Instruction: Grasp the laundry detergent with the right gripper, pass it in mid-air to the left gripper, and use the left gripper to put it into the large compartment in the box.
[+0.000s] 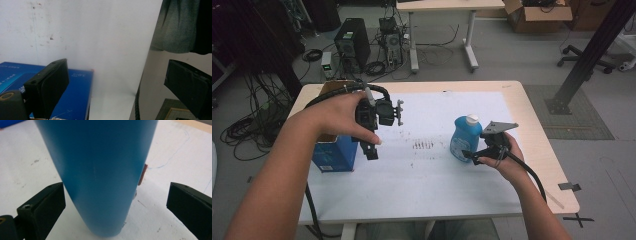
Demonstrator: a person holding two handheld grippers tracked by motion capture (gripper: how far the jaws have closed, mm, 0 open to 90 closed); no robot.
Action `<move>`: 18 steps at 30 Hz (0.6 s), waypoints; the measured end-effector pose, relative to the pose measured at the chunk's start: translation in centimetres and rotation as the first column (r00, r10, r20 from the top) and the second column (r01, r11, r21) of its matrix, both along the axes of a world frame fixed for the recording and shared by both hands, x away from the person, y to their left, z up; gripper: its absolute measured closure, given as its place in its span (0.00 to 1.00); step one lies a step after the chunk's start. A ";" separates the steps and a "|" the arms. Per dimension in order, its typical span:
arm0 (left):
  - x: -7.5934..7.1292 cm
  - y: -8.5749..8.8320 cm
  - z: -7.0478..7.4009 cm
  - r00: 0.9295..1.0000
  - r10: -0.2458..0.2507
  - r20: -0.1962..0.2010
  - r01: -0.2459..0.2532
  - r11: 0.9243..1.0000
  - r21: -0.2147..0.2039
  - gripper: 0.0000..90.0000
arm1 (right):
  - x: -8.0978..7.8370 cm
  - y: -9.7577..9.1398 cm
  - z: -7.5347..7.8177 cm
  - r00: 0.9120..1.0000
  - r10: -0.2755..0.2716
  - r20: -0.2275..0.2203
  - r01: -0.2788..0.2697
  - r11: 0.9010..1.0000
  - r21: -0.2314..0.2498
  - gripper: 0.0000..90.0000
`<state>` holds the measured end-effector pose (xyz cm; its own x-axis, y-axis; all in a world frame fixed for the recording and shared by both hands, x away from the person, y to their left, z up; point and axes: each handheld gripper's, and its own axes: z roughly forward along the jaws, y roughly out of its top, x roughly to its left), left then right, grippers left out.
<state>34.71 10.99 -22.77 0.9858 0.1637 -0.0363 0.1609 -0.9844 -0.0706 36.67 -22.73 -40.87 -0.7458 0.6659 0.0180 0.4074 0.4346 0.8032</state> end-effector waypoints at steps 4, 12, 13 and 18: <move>0.0 -0.1 0.0 1.000 -0.003 0.000 0.003 1.000 0.001 0.07 | -0.1 0.2 -0.1 1.000 -0.024 0.015 0.024 1.000 0.020 0.02; 0.1 -0.3 0.0 1.000 -0.007 0.001 0.007 1.000 0.000 0.07 | -0.3 1.0 -0.5 0.997 -0.036 0.066 0.032 0.998 0.056 0.02; 0.0 -0.2 0.0 1.000 -0.002 0.001 0.002 1.000 -0.002 0.07 | -0.3 1.2 -0.7 0.997 -0.041 0.069 0.037 0.997 0.066 0.02; 0.0 -0.2 0.0 1.000 -0.005 0.002 0.005 1.000 -0.002 0.07 | -0.1 1.3 -0.9 0.996 -0.053 0.069 0.047 0.995 0.084 0.02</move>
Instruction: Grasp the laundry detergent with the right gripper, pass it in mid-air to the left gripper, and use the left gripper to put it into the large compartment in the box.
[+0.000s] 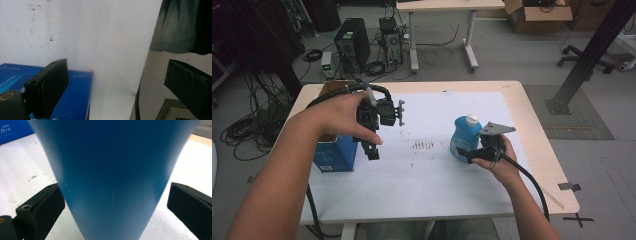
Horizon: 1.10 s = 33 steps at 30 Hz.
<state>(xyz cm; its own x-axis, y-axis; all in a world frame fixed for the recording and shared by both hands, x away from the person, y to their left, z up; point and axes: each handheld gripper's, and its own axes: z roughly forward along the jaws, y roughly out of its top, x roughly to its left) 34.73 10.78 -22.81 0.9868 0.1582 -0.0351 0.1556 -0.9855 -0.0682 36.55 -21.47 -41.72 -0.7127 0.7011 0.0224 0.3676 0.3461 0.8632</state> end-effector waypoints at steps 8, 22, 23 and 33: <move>0.0 0.1 0.0 1.000 0.001 -0.001 -0.001 1.000 0.000 0.07 | 0.0 0.2 -0.1 1.000 -0.013 0.014 0.013 1.000 0.022 0.04; 0.0 0.2 -0.2 1.000 0.005 -0.004 -0.005 1.000 -0.002 0.07 | 0.1 0.5 -0.4 0.999 -0.029 0.025 0.029 0.999 0.029 0.12; 0.0 0.2 -0.2 1.000 0.005 -0.005 -0.005 1.000 -0.001 0.07 | 0.1 0.4 -0.4 0.999 -0.029 0.024 0.028 0.999 0.030 0.13; 0.0 0.0 -0.2 1.000 0.003 -0.001 -0.003 1.000 0.000 0.07 | 0.1 0.5 -0.5 0.999 -0.040 0.027 0.039 0.999 0.032 0.18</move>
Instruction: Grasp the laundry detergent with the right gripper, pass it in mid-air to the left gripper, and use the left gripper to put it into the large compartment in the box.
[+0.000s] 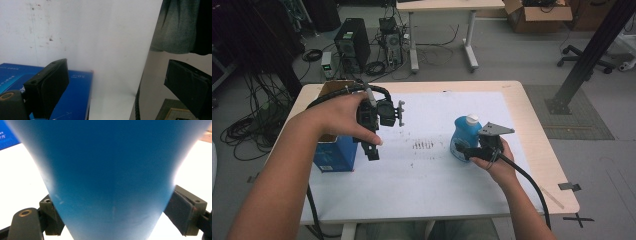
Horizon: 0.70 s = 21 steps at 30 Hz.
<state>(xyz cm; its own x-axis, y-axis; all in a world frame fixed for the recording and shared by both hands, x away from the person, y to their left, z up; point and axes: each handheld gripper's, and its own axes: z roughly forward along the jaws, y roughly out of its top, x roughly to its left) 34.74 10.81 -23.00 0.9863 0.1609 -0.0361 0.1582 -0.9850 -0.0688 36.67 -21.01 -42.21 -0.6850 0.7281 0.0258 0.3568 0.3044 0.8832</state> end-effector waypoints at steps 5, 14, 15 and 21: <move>0.0 0.0 0.0 1.000 0.003 -0.001 -0.003 1.000 0.003 0.07 | 0.0 0.0 -0.1 1.000 -0.001 0.001 0.001 1.000 -0.002 0.20; 0.1 -0.1 0.0 1.000 0.002 -0.001 -0.002 1.000 0.003 0.07 | 0.1 0.0 -0.2 1.000 -0.008 0.008 0.008 1.000 -0.004 0.28; 0.1 -0.1 0.0 1.000 0.002 -0.001 -0.002 1.000 0.003 0.07 | 0.1 0.0 -0.2 1.000 -0.005 0.007 0.005 1.000 -0.005 0.29; 0.1 -0.2 0.1 1.000 0.001 0.001 -0.001 1.000 0.005 0.07 | -0.1 0.2 -0.3 1.000 0.024 0.020 -0.024 1.000 -0.009 0.44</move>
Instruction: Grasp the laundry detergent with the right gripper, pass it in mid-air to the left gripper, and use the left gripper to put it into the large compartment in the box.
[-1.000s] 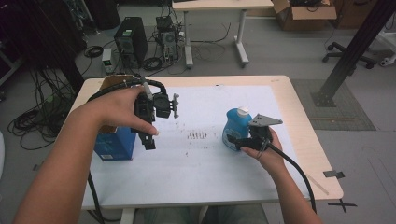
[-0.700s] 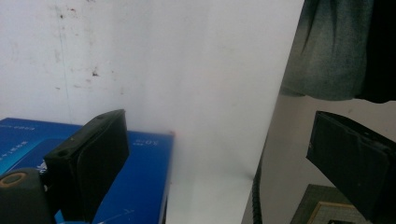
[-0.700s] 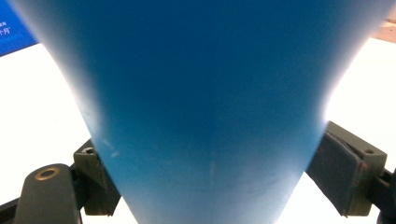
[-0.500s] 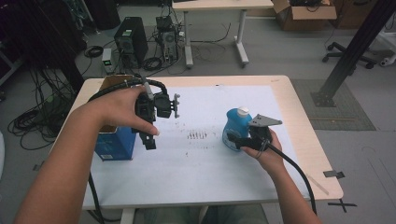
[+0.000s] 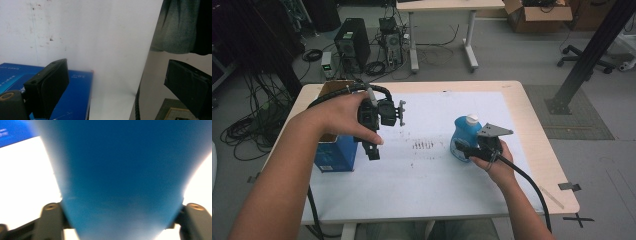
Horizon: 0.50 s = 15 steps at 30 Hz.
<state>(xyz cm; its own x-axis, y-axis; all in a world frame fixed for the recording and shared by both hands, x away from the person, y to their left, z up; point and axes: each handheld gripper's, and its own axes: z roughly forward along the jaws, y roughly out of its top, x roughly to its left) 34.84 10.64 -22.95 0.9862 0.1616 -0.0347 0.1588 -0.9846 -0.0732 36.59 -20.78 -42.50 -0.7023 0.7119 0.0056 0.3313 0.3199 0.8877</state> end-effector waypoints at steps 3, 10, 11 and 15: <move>0.0 0.0 0.0 1.000 0.001 0.001 -0.001 1.000 -0.001 0.07 | -0.2 0.1 0.0 1.000 0.019 0.018 -0.019 1.000 -0.006 0.48; -0.1 -0.1 0.1 1.000 0.003 0.000 -0.003 1.000 0.001 0.07 | -0.2 0.0 -0.1 0.999 0.032 0.020 -0.032 0.999 -0.002 0.51; -0.1 -0.2 0.1 1.000 0.002 -0.001 -0.002 1.000 0.004 0.07 | -0.2 0.0 -0.1 0.999 0.035 0.023 -0.035 0.999 -0.002 0.51; -0.1 -0.3 0.2 1.000 -0.001 0.003 0.001 1.000 0.003 0.07 | -0.2 0.0 -0.1 0.999 0.036 0.026 -0.036 0.999 -0.001 0.52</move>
